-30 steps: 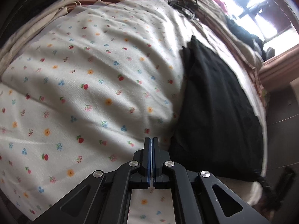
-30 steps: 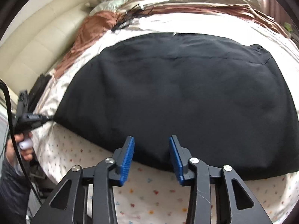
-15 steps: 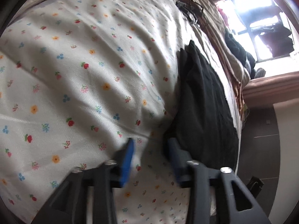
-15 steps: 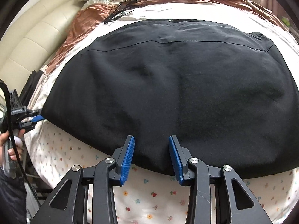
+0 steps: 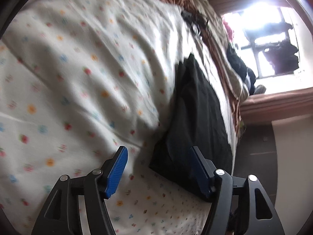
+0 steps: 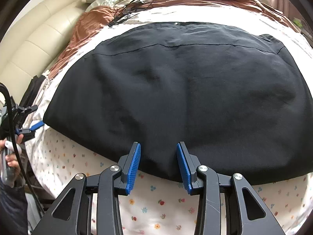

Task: Fold large clothes

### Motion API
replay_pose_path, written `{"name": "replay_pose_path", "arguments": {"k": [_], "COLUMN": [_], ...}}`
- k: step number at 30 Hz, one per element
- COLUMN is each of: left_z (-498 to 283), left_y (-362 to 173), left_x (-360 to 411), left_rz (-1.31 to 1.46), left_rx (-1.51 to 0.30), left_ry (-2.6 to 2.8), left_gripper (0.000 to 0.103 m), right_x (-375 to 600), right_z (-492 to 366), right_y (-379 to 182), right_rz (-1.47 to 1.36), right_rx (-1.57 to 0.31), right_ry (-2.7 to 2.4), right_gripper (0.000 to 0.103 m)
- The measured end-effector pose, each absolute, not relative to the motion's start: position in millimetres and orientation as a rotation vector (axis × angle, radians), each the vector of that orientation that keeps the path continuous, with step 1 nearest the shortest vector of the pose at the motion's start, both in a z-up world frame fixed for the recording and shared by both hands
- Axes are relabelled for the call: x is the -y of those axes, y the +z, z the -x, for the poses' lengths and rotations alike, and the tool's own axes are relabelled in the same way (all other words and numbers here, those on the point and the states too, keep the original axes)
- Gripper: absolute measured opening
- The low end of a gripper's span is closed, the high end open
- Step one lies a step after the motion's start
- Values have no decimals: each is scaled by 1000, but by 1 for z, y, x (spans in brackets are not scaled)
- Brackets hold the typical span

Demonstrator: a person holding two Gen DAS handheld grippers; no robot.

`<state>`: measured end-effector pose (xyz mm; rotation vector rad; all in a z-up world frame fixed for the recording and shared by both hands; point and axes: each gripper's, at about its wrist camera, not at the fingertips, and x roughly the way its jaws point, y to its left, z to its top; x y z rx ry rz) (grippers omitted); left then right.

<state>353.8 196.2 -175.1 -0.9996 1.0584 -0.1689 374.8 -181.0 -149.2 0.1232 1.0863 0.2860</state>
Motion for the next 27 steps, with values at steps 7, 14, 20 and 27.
{"name": "replay_pose_path", "arguments": {"k": [7, 14, 20, 27], "left_z": [-369, -385, -389, -385], "left_y": [-188, -188, -186, -188], "left_x": [-161, -147, -138, -138], "left_rz": [999, 978, 943, 969], "left_rx": [-1104, -1102, -1105, -1081], "left_ry": [-247, -221, -144, -87], "left_gripper": [67, 62, 53, 50], "right_x": [172, 174, 175, 179], "right_z": [-404, -450, -494, -544], "right_y": [-154, -161, -161, -161], "right_rz": [-82, -89, -95, -122], "right_rx": [-1095, -1102, -1113, -1118], "right_ry": [239, 181, 149, 116], "right_gripper": [39, 21, 20, 20]}}
